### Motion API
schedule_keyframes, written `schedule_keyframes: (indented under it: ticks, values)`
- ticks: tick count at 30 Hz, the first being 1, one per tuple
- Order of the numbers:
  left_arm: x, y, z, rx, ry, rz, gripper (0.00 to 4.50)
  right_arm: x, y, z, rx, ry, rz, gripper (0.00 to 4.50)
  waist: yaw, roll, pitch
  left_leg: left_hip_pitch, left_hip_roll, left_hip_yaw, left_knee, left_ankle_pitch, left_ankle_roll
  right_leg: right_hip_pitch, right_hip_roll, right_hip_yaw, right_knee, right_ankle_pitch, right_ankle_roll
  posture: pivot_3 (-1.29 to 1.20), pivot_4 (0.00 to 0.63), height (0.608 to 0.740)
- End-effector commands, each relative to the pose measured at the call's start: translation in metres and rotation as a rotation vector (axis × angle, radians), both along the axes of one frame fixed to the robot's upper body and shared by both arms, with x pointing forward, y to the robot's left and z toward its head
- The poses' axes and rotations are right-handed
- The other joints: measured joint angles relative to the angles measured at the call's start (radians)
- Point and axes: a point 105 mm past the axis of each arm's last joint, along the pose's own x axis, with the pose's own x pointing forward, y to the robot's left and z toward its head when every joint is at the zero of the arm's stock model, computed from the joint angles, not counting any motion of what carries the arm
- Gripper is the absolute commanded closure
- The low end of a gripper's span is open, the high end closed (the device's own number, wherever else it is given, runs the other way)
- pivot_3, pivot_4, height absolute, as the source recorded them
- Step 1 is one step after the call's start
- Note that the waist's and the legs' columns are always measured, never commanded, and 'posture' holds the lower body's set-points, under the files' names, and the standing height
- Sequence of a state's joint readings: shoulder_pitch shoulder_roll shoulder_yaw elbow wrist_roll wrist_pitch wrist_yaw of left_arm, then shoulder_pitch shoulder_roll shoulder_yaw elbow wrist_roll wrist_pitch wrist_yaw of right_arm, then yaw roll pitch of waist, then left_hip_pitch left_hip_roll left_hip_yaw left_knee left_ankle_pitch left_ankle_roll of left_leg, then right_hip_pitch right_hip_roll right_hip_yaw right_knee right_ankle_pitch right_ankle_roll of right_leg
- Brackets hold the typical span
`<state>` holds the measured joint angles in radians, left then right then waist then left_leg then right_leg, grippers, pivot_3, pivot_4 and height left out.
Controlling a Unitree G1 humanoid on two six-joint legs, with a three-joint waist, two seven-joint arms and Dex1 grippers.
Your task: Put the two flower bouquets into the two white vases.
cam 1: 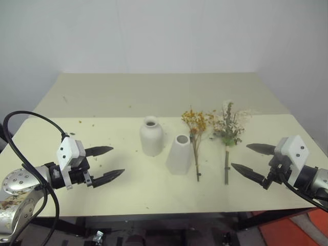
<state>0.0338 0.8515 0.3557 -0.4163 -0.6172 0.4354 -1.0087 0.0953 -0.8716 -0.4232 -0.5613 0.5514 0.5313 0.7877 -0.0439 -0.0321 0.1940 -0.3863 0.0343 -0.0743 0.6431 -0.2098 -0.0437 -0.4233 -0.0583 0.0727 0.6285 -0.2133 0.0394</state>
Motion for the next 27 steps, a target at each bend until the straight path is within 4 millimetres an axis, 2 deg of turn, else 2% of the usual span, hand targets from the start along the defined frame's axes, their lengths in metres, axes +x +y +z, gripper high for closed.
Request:
schedule_keyframes:
  ticks: [1, 5, 19, 22, 27]
  values:
    - [0.001, 0.001, 0.01, 0.026, -0.033, -0.015, 0.0, 0.007, -0.002, 0.008, -0.014, -0.063, -0.05, 0.02, -0.001, 0.0, 0.0, 0.0, 0.0, 0.0, 0.0, 0.0, 0.0, 0.0, 0.0, 0.0, 0.0, 0.0, 0.0, 0.0, 0.15, 0.74]
    - [0.005, 0.003, 0.012, 0.031, -0.038, -0.019, 0.0, 0.013, -0.003, 0.009, -0.004, -0.076, -0.075, 0.02, 0.0, 0.0, 0.0, 0.0, 0.0, 0.0, 0.0, 0.0, 0.0, 0.0, 0.0, 0.0, 0.0, 0.0, 0.0, 0.0, 0.15, 0.74]
    - [0.009, -0.001, 0.015, 0.002, -0.046, -0.061, 0.0, 0.011, -0.003, 0.008, 0.023, -0.053, -0.065, 0.02, -0.001, 0.0, 0.0, -0.001, 0.0, 0.0, 0.0, 0.0, 0.0, -0.001, 0.0, 0.0, 0.0, 0.0, 0.0, 0.0, 0.15, 0.74]
    - [0.012, -0.005, 0.021, -0.029, -0.077, -0.061, 0.0, 0.013, 0.003, 0.016, 0.093, -0.026, -0.068, 0.02, 0.0, 0.0, 0.0, -0.001, 0.0, 0.0, 0.0, 0.0, 0.0, -0.001, 0.0, 0.0, 0.0, 0.001, 0.001, 0.0, 0.15, 0.74]
    - [0.02, -0.009, 0.039, -0.043, -0.107, -0.102, 0.0, 0.018, 0.01, 0.019, 0.082, 0.063, -0.12, 0.02, 0.001, 0.0, 0.0, -0.001, 0.0, 0.0, 0.0, 0.0, 0.0, 0.0, 0.0, 0.0, 0.001, 0.0, 0.001, 0.0, 0.15, 0.74]
